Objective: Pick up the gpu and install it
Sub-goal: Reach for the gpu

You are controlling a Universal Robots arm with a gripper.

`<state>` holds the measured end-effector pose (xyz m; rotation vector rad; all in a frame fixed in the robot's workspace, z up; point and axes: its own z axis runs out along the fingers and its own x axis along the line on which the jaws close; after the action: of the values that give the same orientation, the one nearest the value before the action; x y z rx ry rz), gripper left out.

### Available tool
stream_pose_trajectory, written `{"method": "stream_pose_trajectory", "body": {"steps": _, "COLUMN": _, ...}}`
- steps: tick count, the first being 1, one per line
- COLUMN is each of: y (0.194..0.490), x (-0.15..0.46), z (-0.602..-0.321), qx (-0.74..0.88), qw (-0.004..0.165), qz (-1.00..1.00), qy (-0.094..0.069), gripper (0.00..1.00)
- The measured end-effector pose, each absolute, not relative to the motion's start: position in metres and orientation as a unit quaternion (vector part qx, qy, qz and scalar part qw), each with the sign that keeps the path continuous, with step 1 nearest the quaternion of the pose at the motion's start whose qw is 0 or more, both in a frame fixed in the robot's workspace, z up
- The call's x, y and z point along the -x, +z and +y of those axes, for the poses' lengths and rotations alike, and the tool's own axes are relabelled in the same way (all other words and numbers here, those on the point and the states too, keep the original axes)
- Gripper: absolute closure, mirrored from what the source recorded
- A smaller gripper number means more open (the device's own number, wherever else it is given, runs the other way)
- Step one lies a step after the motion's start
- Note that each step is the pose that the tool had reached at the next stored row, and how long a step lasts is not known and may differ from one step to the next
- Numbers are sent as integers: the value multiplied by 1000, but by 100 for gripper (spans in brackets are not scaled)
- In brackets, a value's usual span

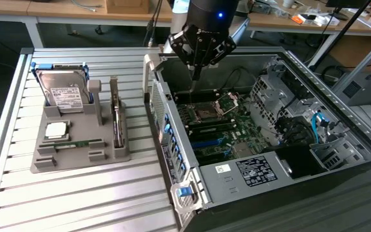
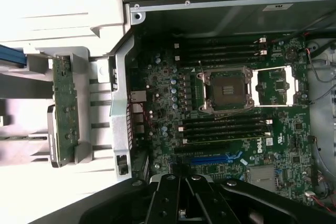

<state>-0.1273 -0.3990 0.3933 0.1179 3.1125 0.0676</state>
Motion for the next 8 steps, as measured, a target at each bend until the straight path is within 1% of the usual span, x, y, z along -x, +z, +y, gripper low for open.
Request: {"method": "stream_pose_trajectory", "body": {"steps": 8, "y": 393, "x": 131, "z": -399, "qx": -38, "qw": 13, "qz": 999, "qy": 22, "gripper": 89}}
